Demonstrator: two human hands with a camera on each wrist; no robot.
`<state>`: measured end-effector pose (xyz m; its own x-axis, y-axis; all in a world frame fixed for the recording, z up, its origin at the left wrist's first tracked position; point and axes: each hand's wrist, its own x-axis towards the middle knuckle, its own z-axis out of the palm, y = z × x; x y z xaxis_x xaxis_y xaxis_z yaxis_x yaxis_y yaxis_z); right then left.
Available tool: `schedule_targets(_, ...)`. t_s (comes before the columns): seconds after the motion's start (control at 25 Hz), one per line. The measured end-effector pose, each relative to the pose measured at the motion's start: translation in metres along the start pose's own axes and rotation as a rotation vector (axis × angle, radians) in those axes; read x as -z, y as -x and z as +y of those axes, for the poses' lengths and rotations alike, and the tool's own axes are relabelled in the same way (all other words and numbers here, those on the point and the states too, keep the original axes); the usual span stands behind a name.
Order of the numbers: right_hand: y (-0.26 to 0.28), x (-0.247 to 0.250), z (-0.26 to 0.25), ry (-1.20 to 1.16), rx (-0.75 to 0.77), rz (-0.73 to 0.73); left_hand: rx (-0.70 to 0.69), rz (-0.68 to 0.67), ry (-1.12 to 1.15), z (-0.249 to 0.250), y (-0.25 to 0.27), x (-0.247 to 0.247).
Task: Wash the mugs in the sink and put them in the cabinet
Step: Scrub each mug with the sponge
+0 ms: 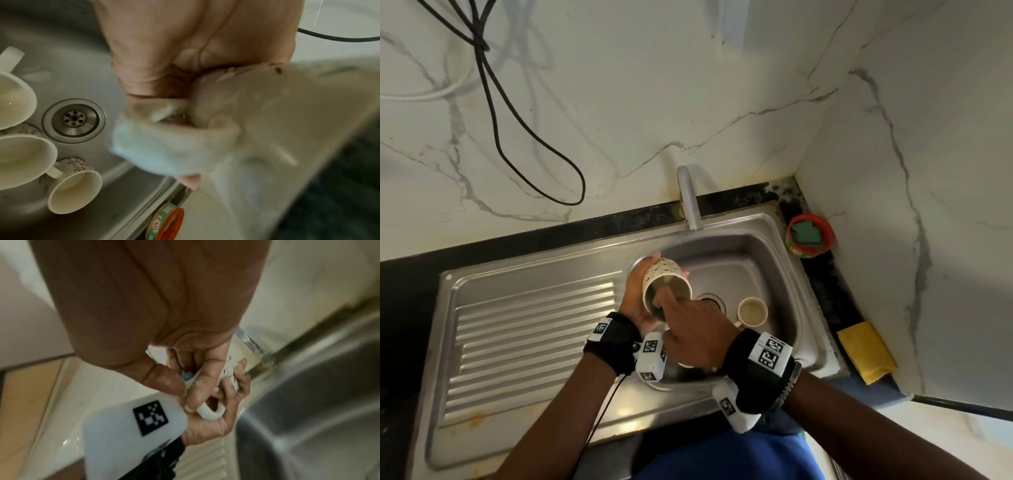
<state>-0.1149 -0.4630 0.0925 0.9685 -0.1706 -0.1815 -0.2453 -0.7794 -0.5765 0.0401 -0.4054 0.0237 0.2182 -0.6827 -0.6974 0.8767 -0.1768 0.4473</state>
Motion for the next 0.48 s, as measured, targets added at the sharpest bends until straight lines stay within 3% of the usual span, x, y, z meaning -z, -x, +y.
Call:
schedule_targets(0.08,0.003,0.004,0.001,0.008,0.045,-0.035,-0.021,0.010,-0.031,0.005,0.001,0.000)
schedule_targets(0.24,-0.002,0.008,0.017,0.405,0.058,0.058,-0.046,-0.014,-0.075,0.015,-0.003,0.001)
schedule_targets(0.36,-0.013,0.009,0.013,0.313,-0.067,0.063,-0.016,0.016,-0.114,0.015,-0.004,-0.007)
schedule_targets(0.48,-0.010,0.012,0.024,0.291,0.118,0.110,0.015,-0.008,-0.184,0.025,0.000,-0.004)
